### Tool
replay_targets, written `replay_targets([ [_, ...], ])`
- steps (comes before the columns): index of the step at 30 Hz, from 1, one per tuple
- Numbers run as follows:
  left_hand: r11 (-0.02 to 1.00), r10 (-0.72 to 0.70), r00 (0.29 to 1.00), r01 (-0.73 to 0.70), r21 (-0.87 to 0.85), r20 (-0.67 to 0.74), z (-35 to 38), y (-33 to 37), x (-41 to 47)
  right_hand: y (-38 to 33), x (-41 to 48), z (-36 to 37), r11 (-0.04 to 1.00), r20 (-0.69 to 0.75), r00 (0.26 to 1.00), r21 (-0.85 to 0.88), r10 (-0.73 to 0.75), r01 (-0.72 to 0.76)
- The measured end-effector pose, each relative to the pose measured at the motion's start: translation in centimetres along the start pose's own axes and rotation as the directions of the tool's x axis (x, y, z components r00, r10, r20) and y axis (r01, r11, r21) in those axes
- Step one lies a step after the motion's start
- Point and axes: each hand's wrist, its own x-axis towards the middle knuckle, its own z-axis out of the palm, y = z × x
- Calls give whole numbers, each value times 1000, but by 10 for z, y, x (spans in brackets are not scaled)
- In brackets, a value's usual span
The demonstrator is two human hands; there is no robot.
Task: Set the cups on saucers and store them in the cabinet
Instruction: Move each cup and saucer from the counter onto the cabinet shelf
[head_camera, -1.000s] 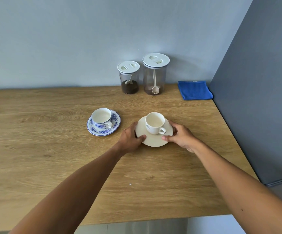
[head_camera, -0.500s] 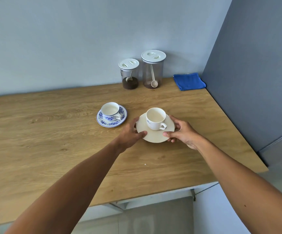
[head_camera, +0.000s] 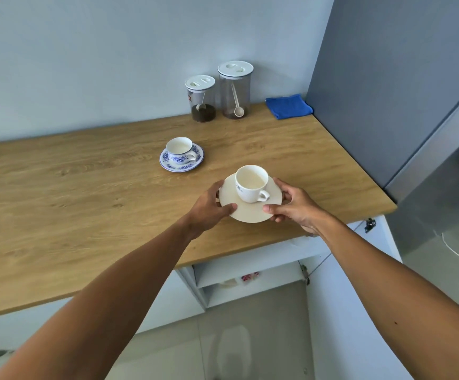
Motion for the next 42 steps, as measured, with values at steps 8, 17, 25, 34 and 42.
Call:
replay_targets([
  [8, 998, 14, 1000, -13, 65, -11, 53, -2, -82, 39, -91, -8, 1000, 17, 1000, 1, -26, 25],
  [17, 999, -34, 999, 34, -29, 17, 114, -9, -172, 87, -183, -19, 1000, 12, 1000, 13, 0, 0],
  [25, 996, -80, 996, 82, -43, 34, 144, -40, -191, 131, -205, -19, 998, 6, 999, 34, 44, -44],
  [34, 994, -103, 994, 104, -44, 33, 157, -107, -147, 184, -155, -9, 994, -24, 995, 32, 101, -100],
  [42, 992, -123, 992, 124, -26, 29, 167, -180, -66, 250, -64, -13, 997, -39, 996, 28, 75, -74],
])
